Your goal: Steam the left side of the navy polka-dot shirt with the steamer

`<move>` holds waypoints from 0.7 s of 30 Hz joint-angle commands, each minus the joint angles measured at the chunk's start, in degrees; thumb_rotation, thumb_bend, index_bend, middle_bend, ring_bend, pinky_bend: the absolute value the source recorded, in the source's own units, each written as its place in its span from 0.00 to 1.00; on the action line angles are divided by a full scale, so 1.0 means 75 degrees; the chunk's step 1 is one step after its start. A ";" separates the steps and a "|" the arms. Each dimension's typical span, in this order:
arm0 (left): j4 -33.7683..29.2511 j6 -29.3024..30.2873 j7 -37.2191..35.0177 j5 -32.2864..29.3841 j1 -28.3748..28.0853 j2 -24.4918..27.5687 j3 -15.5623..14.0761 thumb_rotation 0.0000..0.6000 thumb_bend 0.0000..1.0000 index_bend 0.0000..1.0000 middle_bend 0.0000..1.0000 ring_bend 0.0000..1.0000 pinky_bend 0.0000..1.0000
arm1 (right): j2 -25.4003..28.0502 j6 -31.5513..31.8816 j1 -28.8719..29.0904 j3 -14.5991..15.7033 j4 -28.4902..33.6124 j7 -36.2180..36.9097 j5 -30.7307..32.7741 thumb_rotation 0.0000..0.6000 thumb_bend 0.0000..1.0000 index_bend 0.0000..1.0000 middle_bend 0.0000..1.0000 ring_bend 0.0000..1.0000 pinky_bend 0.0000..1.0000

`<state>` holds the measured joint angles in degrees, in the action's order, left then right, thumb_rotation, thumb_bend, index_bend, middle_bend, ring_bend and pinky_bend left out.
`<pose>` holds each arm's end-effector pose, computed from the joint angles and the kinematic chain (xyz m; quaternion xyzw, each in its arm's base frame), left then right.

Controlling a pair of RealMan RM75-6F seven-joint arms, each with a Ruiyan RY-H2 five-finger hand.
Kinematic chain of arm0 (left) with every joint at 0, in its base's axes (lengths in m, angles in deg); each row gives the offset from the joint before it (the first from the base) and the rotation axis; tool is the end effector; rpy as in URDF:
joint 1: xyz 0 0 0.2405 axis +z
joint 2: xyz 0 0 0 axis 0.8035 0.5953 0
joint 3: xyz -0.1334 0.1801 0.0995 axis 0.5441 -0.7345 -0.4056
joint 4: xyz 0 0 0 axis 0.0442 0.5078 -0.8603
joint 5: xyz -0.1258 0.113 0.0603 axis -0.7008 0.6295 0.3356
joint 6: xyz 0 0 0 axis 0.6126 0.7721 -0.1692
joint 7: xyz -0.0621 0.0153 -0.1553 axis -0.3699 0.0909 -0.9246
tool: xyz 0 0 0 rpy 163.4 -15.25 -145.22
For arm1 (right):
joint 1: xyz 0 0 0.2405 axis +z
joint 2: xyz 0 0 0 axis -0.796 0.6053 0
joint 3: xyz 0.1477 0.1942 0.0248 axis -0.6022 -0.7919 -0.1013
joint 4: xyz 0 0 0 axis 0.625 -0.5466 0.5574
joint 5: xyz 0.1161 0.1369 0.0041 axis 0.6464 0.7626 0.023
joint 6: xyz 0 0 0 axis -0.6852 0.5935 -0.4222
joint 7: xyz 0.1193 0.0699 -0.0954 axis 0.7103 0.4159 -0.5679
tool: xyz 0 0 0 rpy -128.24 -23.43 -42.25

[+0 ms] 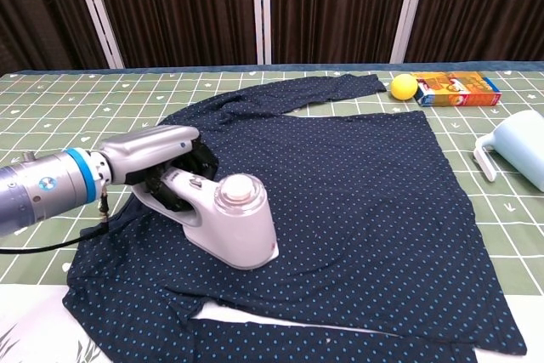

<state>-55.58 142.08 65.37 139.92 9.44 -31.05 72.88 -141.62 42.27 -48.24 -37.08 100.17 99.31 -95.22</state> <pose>-0.1396 0.3352 -0.0513 -0.7861 -0.3829 -0.3884 0.2909 -0.2905 -0.2001 0.2070 0.5753 -0.4357 0.4121 0.5562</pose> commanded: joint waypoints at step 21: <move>0.0092 0.0202 -0.0454 0.0244 0.0201 0.0217 -0.0218 1.00 0.00 0.88 0.81 0.81 1.00 | -0.0005 0.0021 -0.0005 0.0012 0.0034 -0.0072 -0.0021 1.00 0.00 0.00 0.00 0.00 0.00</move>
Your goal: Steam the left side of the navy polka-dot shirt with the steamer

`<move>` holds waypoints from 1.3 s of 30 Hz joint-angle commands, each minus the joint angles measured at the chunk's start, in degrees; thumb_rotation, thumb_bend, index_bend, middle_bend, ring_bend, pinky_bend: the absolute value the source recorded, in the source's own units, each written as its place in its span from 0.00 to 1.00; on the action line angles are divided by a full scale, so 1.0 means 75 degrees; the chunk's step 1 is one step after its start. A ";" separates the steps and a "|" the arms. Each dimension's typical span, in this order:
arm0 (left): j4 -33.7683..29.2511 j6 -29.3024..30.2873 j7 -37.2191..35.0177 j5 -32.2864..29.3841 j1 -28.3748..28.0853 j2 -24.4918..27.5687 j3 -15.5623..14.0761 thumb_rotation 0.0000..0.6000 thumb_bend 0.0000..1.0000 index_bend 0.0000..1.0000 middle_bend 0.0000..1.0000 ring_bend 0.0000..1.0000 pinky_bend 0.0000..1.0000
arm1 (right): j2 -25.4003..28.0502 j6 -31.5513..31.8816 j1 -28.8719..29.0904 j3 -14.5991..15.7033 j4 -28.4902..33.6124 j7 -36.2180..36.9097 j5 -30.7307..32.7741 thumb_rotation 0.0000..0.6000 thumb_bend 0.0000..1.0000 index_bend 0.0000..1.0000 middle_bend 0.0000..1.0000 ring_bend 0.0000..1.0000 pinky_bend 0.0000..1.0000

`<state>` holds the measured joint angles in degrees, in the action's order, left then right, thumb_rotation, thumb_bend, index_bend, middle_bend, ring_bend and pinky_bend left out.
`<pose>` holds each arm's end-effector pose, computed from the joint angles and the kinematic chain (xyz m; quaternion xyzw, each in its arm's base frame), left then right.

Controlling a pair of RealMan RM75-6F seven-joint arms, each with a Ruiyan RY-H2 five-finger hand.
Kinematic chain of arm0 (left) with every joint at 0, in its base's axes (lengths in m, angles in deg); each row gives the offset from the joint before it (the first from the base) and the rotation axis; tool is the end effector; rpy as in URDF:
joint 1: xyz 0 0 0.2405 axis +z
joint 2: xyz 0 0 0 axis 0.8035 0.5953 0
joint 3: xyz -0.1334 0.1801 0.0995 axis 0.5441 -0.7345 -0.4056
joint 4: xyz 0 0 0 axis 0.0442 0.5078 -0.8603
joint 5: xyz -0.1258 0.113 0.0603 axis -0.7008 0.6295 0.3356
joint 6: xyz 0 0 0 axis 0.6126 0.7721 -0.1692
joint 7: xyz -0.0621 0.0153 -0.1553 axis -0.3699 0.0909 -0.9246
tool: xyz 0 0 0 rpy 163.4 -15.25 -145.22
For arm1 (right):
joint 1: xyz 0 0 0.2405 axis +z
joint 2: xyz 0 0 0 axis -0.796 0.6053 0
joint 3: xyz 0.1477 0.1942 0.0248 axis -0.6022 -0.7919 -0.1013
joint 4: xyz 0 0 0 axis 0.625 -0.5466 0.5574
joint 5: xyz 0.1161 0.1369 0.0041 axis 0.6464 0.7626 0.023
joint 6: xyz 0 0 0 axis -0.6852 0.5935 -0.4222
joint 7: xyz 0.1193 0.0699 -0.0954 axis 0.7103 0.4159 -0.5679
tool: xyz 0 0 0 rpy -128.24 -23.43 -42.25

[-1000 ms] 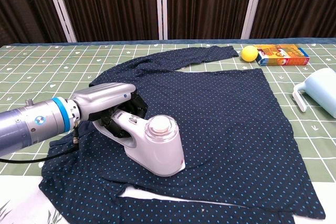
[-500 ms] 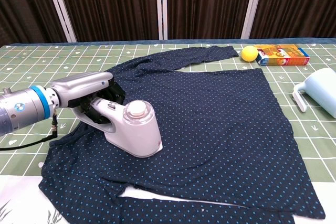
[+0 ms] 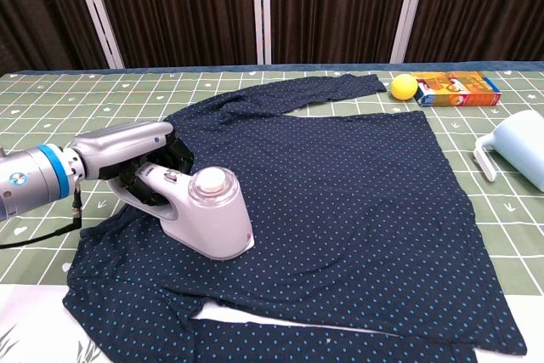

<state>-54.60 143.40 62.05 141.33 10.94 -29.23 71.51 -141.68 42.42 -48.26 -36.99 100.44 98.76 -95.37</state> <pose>-0.1576 0.3352 -0.0403 -0.7803 -0.3911 -0.3862 0.2984 -0.2893 -0.1996 0.2061 0.5770 -0.4339 0.4116 0.5562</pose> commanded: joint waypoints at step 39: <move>-0.0501 0.0146 0.0346 0.0319 0.0093 0.0399 -0.0305 1.00 0.00 0.88 0.81 0.81 1.00 | 0.0035 0.0082 -0.0032 0.0018 0.0015 0.0057 -0.0075 1.00 0.00 0.00 0.00 0.00 0.00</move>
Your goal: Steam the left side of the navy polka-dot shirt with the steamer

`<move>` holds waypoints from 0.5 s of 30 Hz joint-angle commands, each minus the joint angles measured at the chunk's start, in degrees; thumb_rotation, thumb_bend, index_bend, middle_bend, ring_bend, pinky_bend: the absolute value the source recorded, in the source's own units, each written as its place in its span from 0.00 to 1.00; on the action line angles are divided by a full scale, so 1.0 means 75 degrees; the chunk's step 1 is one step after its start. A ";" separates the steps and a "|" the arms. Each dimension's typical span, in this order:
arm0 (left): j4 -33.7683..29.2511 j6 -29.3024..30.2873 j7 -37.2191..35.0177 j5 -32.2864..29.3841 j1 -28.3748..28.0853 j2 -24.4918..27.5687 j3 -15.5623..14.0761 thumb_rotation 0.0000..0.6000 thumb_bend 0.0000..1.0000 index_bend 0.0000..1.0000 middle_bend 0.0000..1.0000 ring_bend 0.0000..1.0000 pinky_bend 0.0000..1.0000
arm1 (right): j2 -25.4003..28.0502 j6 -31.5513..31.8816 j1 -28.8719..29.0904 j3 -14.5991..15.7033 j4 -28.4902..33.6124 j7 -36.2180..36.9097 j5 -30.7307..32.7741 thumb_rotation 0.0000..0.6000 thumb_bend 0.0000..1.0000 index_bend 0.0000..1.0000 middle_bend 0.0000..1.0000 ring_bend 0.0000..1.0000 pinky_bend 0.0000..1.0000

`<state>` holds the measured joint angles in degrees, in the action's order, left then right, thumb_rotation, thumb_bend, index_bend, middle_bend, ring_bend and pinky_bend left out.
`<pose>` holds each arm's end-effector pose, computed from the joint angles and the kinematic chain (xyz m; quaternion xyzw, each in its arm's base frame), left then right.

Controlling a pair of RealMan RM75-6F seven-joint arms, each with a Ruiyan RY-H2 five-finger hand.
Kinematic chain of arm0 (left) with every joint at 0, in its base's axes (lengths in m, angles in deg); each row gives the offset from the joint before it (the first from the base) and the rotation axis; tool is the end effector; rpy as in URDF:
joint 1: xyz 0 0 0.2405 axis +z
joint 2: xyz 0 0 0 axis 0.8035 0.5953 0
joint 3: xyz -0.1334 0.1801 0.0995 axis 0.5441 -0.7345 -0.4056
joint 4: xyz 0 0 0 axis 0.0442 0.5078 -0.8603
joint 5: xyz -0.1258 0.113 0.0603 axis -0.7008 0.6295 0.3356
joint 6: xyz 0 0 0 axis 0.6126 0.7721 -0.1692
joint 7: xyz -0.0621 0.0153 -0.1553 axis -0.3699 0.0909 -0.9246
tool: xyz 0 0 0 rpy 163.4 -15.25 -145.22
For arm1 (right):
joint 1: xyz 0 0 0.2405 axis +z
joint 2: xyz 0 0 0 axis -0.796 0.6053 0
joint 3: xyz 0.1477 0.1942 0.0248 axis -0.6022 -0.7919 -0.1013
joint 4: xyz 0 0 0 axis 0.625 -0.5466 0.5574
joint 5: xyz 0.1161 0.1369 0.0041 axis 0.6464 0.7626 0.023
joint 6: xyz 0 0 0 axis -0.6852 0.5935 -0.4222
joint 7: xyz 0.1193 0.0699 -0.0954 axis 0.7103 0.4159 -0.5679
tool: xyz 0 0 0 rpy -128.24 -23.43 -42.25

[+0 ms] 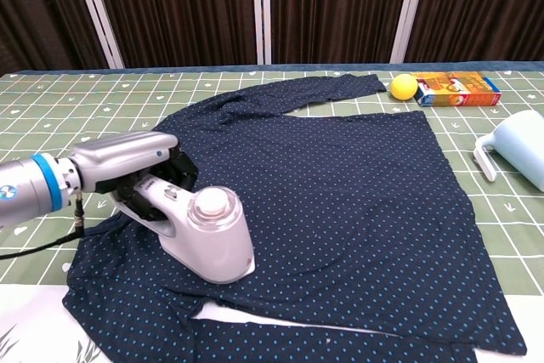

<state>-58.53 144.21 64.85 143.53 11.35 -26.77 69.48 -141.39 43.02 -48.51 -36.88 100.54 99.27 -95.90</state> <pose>-0.1561 0.3207 -0.0367 -0.8033 -0.3646 -0.3748 0.2851 -0.2881 -0.1980 0.2081 0.5766 -0.4324 0.4158 0.5547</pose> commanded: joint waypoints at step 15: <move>0.0572 0.0457 -0.0618 0.0273 0.0444 0.0368 -0.0360 1.00 0.00 0.88 0.81 0.81 1.00 | -0.0023 0.0008 0.0005 0.0027 0.0041 -0.0103 -0.0060 1.00 0.00 0.00 0.00 0.00 0.00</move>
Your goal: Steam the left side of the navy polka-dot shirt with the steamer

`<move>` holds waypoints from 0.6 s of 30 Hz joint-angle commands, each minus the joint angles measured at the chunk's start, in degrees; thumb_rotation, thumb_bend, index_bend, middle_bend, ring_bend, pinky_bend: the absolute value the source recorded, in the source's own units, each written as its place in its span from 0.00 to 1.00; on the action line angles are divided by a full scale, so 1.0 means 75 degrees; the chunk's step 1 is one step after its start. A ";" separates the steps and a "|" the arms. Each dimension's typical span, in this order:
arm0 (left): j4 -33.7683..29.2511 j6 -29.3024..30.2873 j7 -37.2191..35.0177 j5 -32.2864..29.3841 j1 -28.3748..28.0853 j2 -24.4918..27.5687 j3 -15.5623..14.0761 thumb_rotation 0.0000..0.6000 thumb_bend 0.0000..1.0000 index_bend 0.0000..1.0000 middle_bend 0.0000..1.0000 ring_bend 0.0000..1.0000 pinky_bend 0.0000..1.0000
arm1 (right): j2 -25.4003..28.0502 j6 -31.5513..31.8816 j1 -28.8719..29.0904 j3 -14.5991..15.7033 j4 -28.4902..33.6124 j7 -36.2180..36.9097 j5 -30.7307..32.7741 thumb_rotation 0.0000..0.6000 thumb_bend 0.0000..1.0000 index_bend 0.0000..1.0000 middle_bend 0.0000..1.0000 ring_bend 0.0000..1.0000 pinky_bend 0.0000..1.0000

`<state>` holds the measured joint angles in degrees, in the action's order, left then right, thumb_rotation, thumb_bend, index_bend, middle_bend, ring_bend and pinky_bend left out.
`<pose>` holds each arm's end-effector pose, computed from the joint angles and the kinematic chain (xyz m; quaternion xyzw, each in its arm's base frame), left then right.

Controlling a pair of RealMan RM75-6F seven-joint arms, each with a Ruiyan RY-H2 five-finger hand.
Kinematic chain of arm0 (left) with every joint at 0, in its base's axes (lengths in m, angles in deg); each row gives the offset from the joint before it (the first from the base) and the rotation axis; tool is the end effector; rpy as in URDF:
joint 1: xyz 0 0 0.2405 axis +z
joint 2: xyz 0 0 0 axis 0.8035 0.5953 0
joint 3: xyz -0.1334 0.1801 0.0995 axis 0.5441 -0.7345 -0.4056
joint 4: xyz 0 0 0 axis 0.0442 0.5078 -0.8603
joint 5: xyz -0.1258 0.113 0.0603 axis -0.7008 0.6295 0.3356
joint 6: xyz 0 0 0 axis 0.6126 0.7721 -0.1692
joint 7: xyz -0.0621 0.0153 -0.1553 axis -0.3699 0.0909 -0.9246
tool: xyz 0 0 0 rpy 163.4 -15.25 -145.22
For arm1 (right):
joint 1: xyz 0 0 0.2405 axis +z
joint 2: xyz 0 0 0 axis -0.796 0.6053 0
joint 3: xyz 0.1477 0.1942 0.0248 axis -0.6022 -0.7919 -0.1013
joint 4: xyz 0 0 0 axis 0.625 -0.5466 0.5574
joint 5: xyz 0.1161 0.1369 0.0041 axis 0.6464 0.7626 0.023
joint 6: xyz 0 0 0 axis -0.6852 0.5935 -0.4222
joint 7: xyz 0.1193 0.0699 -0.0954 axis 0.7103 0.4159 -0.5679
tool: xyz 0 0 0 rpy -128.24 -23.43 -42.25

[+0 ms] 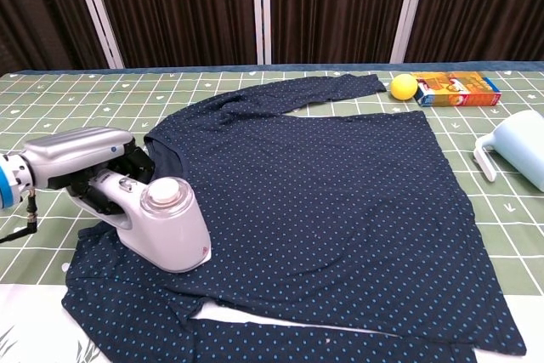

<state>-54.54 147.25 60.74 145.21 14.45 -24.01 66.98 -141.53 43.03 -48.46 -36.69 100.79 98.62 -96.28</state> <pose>-0.1956 0.3225 -0.0137 -0.7952 -0.3677 -0.3617 0.3188 -0.2864 -0.1976 0.2059 0.5806 -0.4306 0.4145 0.5529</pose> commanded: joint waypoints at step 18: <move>-0.0374 0.0244 -0.0143 0.0559 -0.0004 -0.0114 -0.0201 1.00 0.00 0.88 0.81 0.81 1.00 | 0.0014 0.0057 -0.0026 0.0007 0.0027 0.0003 -0.0020 1.00 0.00 0.00 0.00 0.00 0.00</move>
<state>-57.01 148.98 59.46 149.13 14.51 -24.89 65.60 -141.43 43.45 -48.65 -36.64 100.99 98.64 -96.43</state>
